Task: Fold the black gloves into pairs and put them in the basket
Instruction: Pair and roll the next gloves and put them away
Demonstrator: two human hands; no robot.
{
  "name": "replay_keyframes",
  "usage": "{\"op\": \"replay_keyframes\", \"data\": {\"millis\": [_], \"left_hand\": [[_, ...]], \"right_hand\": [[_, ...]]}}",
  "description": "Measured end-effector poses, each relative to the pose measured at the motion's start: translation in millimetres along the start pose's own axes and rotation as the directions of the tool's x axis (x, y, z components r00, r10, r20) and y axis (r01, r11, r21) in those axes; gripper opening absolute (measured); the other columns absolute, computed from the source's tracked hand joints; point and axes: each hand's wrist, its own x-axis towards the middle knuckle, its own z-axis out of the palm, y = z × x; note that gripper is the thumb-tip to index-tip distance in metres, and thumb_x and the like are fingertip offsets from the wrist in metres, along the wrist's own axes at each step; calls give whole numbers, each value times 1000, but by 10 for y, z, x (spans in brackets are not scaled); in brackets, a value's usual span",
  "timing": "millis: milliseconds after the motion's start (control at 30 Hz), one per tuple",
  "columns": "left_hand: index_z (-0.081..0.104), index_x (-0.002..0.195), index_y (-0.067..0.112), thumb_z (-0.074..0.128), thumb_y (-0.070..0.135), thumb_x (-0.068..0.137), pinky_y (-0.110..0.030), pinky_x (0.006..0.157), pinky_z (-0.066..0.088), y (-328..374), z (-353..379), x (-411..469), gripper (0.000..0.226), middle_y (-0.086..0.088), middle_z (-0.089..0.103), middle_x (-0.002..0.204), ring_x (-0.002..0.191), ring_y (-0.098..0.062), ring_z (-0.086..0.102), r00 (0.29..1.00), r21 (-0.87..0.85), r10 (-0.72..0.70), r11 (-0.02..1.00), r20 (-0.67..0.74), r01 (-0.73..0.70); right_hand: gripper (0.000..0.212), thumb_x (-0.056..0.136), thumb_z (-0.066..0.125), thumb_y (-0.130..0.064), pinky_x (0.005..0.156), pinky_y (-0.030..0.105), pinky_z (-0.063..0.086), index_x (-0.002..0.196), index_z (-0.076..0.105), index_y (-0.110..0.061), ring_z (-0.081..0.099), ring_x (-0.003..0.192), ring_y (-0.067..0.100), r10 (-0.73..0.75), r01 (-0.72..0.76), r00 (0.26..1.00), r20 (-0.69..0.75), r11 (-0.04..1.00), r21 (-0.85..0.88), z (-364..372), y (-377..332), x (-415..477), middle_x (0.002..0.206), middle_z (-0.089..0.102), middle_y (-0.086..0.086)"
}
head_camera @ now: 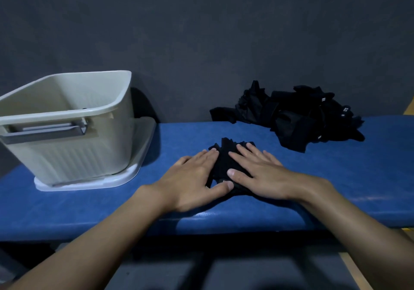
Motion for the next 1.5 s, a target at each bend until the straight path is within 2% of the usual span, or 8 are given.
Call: {"op": "replay_keyframes", "data": {"millis": [233,500,800,967,1033,1100,1267,1500], "left_hand": [[18,158,23,32,49,104,-34,124,12,-50,-50,89,62,9,17,165,151,-1,7,995,-165,26,985,-99,-42],[7,160,23,27,58,101,-27,123,2,-75,12,83,71,10,2,167,151,-1,1,1000,-16,2,1000,-10,-2],[14,159,25,28,63,94,-33,124,8,-48,-34,99,77,10,9,166,151,-2,2,997,-74,20,997,-76,-25],[31,155,21,34,44,93,-22,122,9,37,-148,177,66,12,27,161,149,4,9,968,-222,108,962,-227,-159],[31,155,20,37,40,98,-14,118,9,55,-158,216,61,8,28,162,149,3,13,971,-247,124,953,-206,-174],[26,157,18,40,37,103,-16,118,9,32,-121,235,59,3,24,164,150,-2,13,981,-182,125,972,-146,-151],[13,160,24,31,53,102,-25,121,3,-45,-27,252,67,8,6,167,151,-2,3,995,-4,99,995,-11,-99],[8,160,29,11,74,83,-30,122,2,-94,-2,290,89,11,2,167,152,-3,-1,997,66,64,996,40,-66]], "right_hand": [[74,88,14,-74,121,41,-8,154,3,-42,-23,146,4,2,-2,1000,-7,1000,0,5,-10,-3,163,-13,-14],[71,88,17,-76,121,41,-9,152,5,-48,-27,145,5,25,-25,999,-20,999,33,-7,25,-48,162,-18,-9],[78,81,11,-81,121,39,-10,151,2,-48,-26,145,3,37,-38,999,17,999,20,-24,39,-58,162,-19,-9],[98,65,1,-89,121,40,-9,152,3,-46,-26,145,4,32,-32,999,9,999,33,-22,40,-47,162,-19,-8],[101,62,0,-89,121,40,-9,153,3,-45,-26,144,4,31,-31,999,14,999,33,-23,40,-47,162,-20,-8],[99,63,0,-89,121,40,-10,152,2,-46,-26,144,3,26,-27,1000,14,999,42,-23,37,-51,162,-19,-9],[100,63,-1,-88,121,38,-10,153,1,-45,-26,144,1,11,-12,1000,23,999,34,-42,63,-102,162,-20,-11],[99,65,1,-87,121,38,-10,153,-1,-42,-25,144,0,16,-17,999,42,1000,15,-65,109,-114,161,-21,-10]]}}
